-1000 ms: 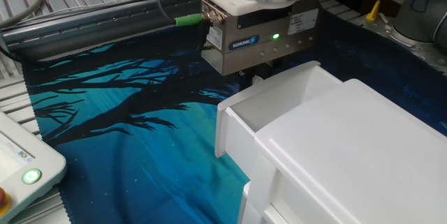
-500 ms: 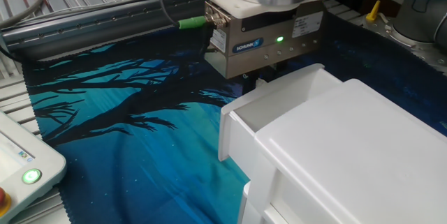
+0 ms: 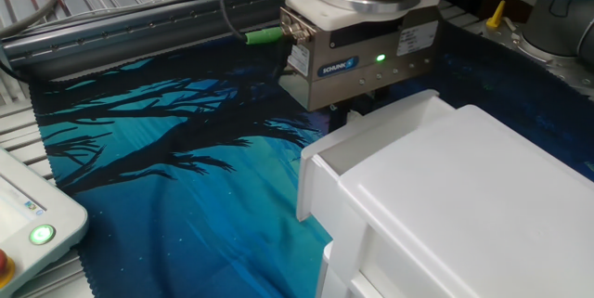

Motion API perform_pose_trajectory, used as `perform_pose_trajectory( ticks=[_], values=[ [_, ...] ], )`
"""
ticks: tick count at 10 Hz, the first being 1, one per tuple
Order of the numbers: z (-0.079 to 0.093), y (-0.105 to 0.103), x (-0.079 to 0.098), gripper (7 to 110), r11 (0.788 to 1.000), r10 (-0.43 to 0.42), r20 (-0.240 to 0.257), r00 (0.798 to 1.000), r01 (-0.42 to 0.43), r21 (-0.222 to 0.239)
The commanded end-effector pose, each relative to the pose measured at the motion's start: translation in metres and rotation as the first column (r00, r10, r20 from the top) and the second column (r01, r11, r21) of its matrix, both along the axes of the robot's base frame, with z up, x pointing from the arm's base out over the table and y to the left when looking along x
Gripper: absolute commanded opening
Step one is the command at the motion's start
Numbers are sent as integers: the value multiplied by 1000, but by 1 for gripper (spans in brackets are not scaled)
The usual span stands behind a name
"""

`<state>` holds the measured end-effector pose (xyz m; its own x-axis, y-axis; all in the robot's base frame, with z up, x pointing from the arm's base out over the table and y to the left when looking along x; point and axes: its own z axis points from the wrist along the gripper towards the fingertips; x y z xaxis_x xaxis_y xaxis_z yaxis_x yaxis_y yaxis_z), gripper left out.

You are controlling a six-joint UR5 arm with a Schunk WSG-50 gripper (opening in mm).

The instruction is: Grasp the handle and close the drawer

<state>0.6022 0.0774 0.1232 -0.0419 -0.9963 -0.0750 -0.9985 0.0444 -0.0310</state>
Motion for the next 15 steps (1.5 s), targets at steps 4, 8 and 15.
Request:
perform_pose_trajectory(
  ticks=[4, 8, 15],
  values=[
    [3, 12, 0, 7, 999, 49, 6, 999, -49, 7],
    [4, 18, 1, 7, 998, 65, 11, 998, -65, 3],
    [-1, 32, -2, 7, 999, 50, 9, 999, -50, 7]
  ],
)
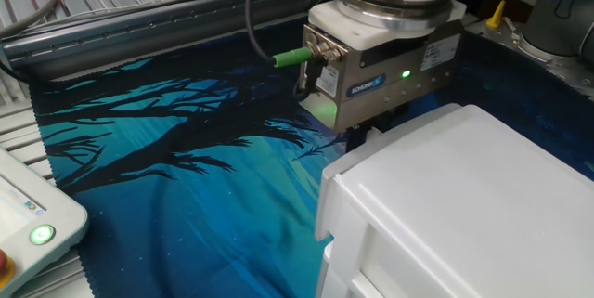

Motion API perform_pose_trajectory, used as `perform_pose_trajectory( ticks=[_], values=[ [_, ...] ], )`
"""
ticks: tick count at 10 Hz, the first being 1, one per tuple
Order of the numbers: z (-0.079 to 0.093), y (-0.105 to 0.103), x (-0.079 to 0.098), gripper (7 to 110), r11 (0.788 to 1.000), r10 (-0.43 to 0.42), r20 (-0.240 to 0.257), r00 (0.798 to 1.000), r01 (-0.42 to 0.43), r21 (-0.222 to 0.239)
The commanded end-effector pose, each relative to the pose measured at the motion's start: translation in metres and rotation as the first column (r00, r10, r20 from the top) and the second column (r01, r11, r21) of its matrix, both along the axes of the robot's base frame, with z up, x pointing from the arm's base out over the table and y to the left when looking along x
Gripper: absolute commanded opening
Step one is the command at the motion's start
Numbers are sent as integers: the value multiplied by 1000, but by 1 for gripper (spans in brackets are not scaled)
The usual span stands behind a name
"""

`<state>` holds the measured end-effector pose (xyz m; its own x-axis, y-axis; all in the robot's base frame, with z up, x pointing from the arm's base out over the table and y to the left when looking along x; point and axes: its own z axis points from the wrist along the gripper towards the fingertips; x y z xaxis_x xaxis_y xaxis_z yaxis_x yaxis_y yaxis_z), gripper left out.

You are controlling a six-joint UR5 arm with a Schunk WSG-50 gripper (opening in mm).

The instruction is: Grasp the handle and close the drawer

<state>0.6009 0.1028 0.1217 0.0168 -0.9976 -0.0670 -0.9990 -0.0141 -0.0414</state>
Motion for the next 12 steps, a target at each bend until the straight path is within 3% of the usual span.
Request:
perform_pose_trajectory(
  ticks=[1, 6, 7, 8, 12],
  values=[
    [1, 8, -2, 7, 1000, -10, -4, 1000, 10, 21],
    [4, 17, -1, 7, 998, -36, -4, 999, 36, 47],
    [4, 16, -1, 7, 998, -40, -4, 999, 40, 44],
    [5, 13, -1, 7, 999, -45, -5, 999, 45, 10],
    [5, 14, 1, 7, 998, -69, -5, 998, 69, 1]
  ],
)
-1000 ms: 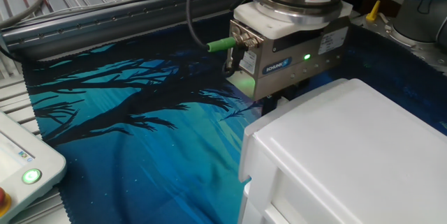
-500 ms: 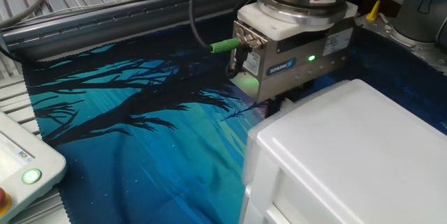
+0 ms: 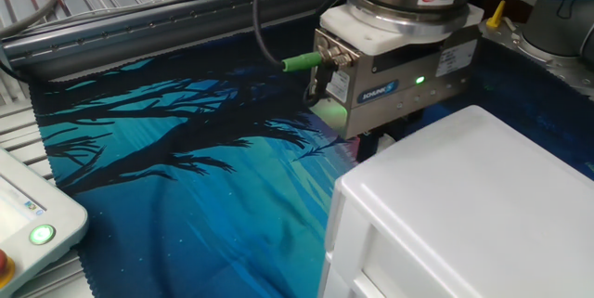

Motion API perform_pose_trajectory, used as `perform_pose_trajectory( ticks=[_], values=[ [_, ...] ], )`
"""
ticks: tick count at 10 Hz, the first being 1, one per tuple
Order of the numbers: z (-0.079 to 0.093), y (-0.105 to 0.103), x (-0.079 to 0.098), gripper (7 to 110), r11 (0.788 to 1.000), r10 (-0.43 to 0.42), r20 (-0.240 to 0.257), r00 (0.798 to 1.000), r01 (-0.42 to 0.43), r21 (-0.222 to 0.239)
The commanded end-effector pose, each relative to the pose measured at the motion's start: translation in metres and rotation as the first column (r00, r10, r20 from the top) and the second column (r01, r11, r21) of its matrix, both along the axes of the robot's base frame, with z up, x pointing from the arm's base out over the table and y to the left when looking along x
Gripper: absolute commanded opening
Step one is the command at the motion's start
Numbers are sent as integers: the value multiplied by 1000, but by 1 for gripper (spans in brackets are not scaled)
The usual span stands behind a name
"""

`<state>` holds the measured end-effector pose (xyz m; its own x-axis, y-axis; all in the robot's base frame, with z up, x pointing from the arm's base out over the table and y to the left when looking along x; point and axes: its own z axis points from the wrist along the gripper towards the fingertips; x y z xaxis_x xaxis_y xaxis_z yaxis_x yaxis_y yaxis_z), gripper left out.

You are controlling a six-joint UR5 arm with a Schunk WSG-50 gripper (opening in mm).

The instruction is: Grasp the handle and close the drawer

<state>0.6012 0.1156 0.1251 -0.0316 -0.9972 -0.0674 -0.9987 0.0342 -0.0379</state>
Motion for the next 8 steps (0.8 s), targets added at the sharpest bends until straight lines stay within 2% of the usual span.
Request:
perform_pose_trajectory(
  ticks=[1, 3, 6, 8],
  values=[
    [1, 1, 2, 7, 999, -34, 3, 999, 34, 1],
    [2, -1, 4, 7, 998, -66, 7, 998, 66, -6],
    [2, -3, 2, 7, 998, -69, 2, 998, 69, -15],
    [3, -9, 3, 7, 997, -64, 9, 998, 65, -50]
  ],
)
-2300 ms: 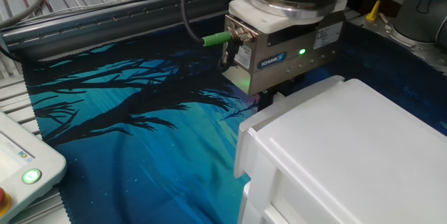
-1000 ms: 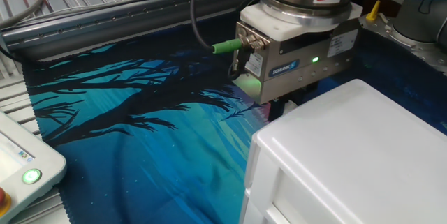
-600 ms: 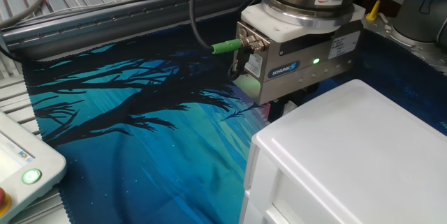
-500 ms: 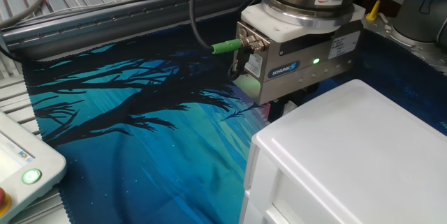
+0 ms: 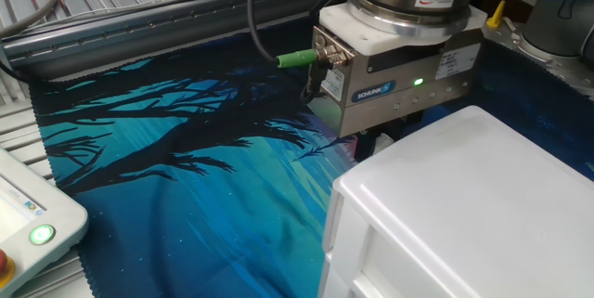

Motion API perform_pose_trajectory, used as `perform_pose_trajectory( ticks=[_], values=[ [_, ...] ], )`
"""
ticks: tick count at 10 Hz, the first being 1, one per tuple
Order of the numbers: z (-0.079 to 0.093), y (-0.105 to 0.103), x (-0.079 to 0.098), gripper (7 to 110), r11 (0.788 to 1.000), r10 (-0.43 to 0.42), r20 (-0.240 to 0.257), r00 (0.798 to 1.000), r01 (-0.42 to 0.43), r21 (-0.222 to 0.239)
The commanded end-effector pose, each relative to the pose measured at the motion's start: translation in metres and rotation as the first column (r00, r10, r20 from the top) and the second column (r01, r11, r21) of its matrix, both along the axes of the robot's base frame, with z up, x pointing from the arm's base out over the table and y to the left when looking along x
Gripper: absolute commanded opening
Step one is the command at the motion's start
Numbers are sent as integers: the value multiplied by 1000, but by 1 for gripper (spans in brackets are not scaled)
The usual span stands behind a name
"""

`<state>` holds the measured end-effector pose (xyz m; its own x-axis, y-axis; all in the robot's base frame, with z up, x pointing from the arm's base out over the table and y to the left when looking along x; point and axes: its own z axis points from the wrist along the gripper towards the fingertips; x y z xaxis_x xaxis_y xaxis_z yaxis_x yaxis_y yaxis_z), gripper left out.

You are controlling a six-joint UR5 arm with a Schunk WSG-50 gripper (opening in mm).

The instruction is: Grasp the handle and close the drawer

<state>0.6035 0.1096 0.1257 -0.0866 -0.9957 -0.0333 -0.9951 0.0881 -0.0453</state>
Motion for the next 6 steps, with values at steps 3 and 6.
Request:
perform_pose_trajectory(
  ticks=[3, 6],
  values=[
    [3, -2, 4, 66, 1000, 15, 16, 1000, -15, -16],
    [2, -2, 4, 88, 1000, 26, 13, 1000, -26, -14]
  ],
)
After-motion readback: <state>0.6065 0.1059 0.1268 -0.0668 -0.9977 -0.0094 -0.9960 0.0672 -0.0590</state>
